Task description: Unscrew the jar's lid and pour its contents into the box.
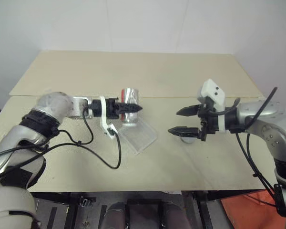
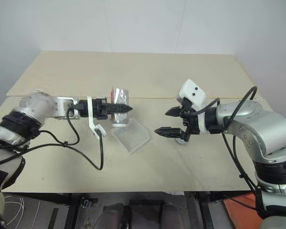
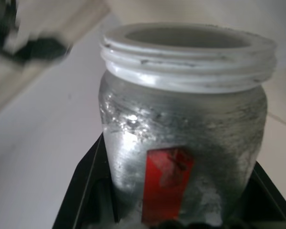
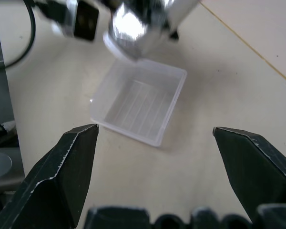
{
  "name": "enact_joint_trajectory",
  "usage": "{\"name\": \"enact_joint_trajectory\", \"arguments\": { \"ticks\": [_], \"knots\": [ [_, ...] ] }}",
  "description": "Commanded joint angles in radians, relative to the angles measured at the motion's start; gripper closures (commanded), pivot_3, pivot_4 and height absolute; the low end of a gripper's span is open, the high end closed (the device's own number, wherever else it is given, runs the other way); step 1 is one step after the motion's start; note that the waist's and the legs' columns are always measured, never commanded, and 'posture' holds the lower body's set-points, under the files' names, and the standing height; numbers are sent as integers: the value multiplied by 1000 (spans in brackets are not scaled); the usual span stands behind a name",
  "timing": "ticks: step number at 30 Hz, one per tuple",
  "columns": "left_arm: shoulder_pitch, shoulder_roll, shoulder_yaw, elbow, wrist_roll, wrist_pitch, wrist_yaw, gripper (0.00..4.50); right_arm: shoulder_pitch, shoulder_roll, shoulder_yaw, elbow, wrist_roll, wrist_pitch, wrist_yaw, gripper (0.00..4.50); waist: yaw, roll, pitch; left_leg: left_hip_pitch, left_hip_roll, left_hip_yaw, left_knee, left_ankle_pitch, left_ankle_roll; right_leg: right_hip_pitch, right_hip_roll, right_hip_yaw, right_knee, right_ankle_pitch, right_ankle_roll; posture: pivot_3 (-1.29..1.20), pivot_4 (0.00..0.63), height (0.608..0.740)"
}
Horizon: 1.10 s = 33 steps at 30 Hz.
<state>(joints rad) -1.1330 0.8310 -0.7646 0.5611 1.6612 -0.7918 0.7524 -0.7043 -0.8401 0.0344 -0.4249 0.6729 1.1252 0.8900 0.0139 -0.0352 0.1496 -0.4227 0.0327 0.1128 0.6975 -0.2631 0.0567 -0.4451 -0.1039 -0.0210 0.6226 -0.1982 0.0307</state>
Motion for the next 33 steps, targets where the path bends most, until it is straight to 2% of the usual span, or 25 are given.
{"name": "enact_joint_trajectory", "arguments": {
  "ticks": [1, 7, 10, 12, 16, 18, 19, 21, 22, 23, 24, 27, 30, 33],
  "knots": [
    [-36, -18, 2, 1, 8, 127, 59, 2557, -17, 14, -33, -30, 38, 5, -11, 37, 1, 0, 0, -2, 0, 0, 1, 0, 0, -2, 0, 0, 2, 0, 0, 0, 150, 740],
    [-19, -11, -13, -17, -24, 140, 66, 2557, 11, 23, -51, -64, 67, 2, -39, 37, 0, 0, 0, -3, -1, 1, 2, 1, -1, -4, -2, 0, 3, -1, 1, 0, 150, 740],
    [-9, -19, 7, 0, -103, 97, 35, 2557, 25, 23, -53, -71, 69, -12, -53, 37, -1, 0, 0, -3, -1, 1, 2, 1, -1, -4, -2, 0, 4, -1, 1, 0, 150, 740],
    [9, -32, 56, 45, -241, 38, -50, 2557, 33, 25, -55, -76, 72, -19, -62, 37, -1, 0, 0, -3, -1, 1, 3, 1, -1, -4, -2, 0, 4, -1, 1, 0, 150, 740],
    [55, -70, 218, 178, -684, -30, -403, 2557, 45, 22, -72, -73, 77, -30, -69, 37, -2, 0, 0, -3, 0, 1, 4, 3, -6, -4, -3, 0, 5, -1, 1, 0, 150, 740],
    [92, -115, 323, 192, -999, 12, -664, 2557, 46, 24, -82, -64, 76, -33, -74, 37, -4, 0, 0, -3, 0, 1, 5, 4, -7, -4, -3, -1, 5, -1, 1, 0, 150, 740],
    [122, -153, 399, 157, -1184, 120, -817, 2557, 45, 29, -88, -58, 74, -36, -81, 37, -5, 0, 0, -3, 0, 1, 6, 4, -7, -4, -3, -1, 6, -1, 1, 0, 150, 740],
    [194, -236, 569, 15, -1574, 461, -1089, 2557, 41, 45, -96, -49, 75, -28, -97, 37, -5, 0, 0, -3, 0, 0, 8, 4, -7, -4, -3, -1, 7, -2, 2, 0, 150, 740],
    [218, -257, 625, -42, -1681, 584, -1162, 2557, 41, 49, -97, -48, 76, -26, -102, 37, -7, 0, 0, -3, 0, 0, 9, 4, -7, -3, -3, -1, 7, -2, 2, 0, 150, 740],
    [244, -264, 683, -103, -1787, 778, -1225, 2557, 43, 53, -95, -52, 77, -24, -105, 37, -10, 0, 0, -3, 1, -2, 10, 4, -7, -3, -3, -1, 7, -2, 2, 0, 150, 740],
    [281, -278, 744, -152, -1878, 904, -1240, 2557, 48, 55, -95, -59, 79, -22, -108, 37, -15, 0, 0, -4, 1, -4, 11, 4, -7, -3, -3, -1, 7, -2, 3, 0, 150, 740],
    [387, -311, 852, -281, -2018, 1191, -1209, 2557, 54, 59, -95, -70, 84, -17, -113, 37, -35, 0, 0, 0, 0, -6, 12, 4, -6, 1, -2, 1, 7, -3, 4, 0, 150, 740],
    [496, -368, 908, -454, -2057, 1247, -1140, 2557, 50, 55, -99, -73, 93, -16, -108, 37, -31, 0, 0, 4, 0, -8, 12, 3, -5, 6, -2, 2, 7, -3, 4, 0, 150, 740],
    [506, -404, 966, -501, -2091, 1300, -1089, 2557, 51, 51, -107, -82, 110, -16, -104, 37, -14, -2, 1, 3, -1, -11, 13, 0, 1, 7, -2, 0, 6, -3, 4, 0, 150, 740]
  ]
}}
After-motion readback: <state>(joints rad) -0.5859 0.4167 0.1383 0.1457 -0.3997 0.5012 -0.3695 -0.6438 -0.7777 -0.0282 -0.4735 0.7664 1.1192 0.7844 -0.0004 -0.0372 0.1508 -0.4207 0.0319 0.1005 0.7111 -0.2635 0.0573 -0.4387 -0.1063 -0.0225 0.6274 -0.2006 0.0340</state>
